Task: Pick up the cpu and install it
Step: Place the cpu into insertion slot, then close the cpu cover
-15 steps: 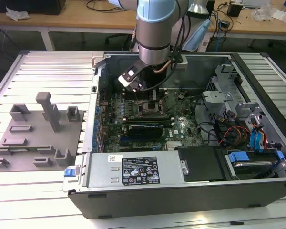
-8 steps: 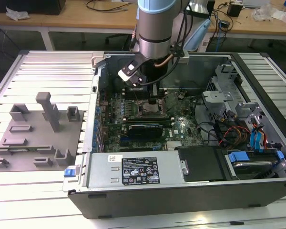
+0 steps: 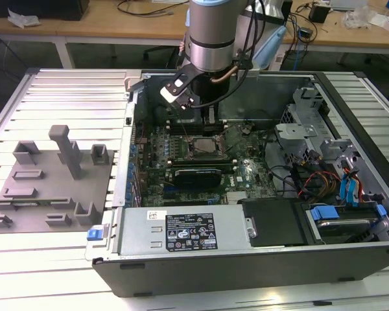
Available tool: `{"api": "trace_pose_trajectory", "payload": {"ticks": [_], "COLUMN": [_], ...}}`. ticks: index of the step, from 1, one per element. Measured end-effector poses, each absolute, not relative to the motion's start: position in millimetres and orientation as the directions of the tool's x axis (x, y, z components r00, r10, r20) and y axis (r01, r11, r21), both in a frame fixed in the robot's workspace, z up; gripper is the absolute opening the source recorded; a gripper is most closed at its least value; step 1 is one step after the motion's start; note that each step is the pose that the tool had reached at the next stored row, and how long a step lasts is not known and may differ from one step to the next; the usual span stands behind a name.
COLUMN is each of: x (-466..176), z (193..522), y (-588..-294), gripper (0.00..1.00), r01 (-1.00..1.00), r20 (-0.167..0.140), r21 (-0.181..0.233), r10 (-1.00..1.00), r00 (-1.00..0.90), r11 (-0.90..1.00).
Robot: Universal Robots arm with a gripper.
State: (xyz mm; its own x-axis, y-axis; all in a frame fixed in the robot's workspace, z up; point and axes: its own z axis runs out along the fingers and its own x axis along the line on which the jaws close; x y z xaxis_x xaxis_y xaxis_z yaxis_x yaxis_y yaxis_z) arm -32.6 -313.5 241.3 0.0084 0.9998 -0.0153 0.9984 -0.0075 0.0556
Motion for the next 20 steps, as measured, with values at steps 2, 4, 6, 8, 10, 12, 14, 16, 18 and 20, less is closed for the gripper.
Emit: {"api": "trace_pose_trajectory", "payload": {"ticks": [2, 4, 6, 8, 10, 12, 14, 16, 18, 20], "x": [-32.7, -32.7, -32.6, -32.7, -32.7, -32.7, -32.7, -32.7, -32.6, -32.5], "z": [242.2, 242.4, 242.5, 242.6, 242.7, 243.3, 244.9, 248.7, 254.4, 258.4], "y": [-313.5, -313.5, -313.5, -313.5, -313.5, -313.6, -313.5, -313.5, -313.5, -313.5], "gripper": [0.11, 0.11, 0.11, 0.11, 0.11, 0.11, 0.11, 0.11, 0.11, 0.11], "r01": [0.998, 0.998, 0.998, 0.998, 0.998, 0.998, 0.998, 0.998, 0.998, 0.998], "r20": [-0.015, -0.016, -0.015, -0.016, -0.015, -0.016, -0.016, -0.016, -0.016, -0.016], "r21": [0.056, 0.056, 0.055, 0.055, 0.055, 0.055, 0.055, 0.056, 0.055, 0.055], "r10": [1.000, 1.000, 1.000, 1.000, 1.000, 1.000, 1.000, 1.000, 1.000, 1.000], "r00": [0.008, 0.008, 0.008, 0.008, 0.008, 0.008, 0.008, 0.009, 0.008, 0.008], "r11": [-0.008, -0.008, -0.008, -0.008, -0.008, -0.008, -0.008, -0.008, -0.008, -0.008]}}
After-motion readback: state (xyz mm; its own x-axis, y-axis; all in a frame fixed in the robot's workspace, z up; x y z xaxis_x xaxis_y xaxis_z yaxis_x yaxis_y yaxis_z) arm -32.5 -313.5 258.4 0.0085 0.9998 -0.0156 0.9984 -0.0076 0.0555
